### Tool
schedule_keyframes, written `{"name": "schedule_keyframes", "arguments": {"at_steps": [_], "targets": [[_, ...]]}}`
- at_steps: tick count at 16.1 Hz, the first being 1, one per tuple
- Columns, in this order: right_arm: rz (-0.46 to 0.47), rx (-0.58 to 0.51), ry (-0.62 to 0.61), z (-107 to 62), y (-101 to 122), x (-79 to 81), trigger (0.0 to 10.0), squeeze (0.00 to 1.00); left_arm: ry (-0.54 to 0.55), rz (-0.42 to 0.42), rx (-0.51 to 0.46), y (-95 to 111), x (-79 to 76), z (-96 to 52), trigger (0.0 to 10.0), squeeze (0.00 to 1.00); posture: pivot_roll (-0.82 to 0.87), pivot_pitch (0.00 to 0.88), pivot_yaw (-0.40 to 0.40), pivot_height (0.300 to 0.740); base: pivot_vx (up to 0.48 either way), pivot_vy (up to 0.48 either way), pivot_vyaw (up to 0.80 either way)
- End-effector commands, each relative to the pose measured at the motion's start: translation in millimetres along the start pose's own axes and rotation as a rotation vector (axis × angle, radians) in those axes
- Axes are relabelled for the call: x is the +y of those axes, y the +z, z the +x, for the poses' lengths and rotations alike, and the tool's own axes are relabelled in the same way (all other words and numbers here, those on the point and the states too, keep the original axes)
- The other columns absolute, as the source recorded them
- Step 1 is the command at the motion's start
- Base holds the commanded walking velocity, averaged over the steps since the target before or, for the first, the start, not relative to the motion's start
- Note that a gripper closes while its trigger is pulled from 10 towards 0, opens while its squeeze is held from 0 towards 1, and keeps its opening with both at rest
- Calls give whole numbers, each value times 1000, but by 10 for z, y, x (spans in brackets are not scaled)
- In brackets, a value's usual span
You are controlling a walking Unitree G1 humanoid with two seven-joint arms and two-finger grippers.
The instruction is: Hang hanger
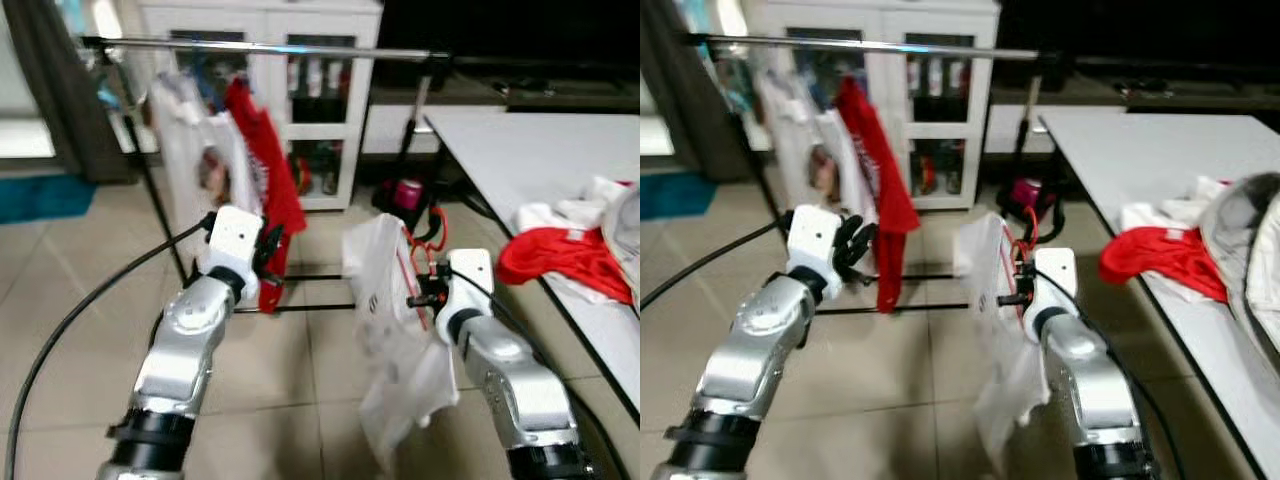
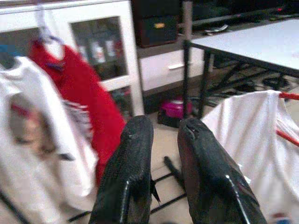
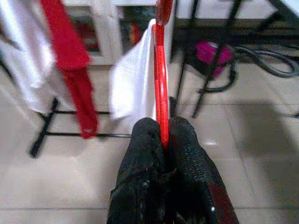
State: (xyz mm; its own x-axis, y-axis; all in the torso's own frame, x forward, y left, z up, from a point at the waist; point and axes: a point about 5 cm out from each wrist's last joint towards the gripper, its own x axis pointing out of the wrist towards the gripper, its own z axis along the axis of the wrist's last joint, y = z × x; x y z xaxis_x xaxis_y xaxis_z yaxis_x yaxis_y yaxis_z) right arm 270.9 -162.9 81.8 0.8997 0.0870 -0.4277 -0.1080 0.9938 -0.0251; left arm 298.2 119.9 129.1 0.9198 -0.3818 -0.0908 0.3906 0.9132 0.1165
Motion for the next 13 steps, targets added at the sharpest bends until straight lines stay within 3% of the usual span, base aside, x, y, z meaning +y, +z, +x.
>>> {"name": "schedule_keyframes", "arguments": {"at_steps": [1, 13], "targets": [[-3, -62, -3, 1, 144, 8, 10000, 0, -3, 20, -17, 56, 23, 11, 10000, 0, -16, 0, -37, 740, 428, 0, 0], [-20, -78, -7, 11, 165, 33, 10000, 0, -12, 28, -18, 78, 31, 24, 10000, 0, -10, 0, -30, 740, 433, 0, 0]]}}
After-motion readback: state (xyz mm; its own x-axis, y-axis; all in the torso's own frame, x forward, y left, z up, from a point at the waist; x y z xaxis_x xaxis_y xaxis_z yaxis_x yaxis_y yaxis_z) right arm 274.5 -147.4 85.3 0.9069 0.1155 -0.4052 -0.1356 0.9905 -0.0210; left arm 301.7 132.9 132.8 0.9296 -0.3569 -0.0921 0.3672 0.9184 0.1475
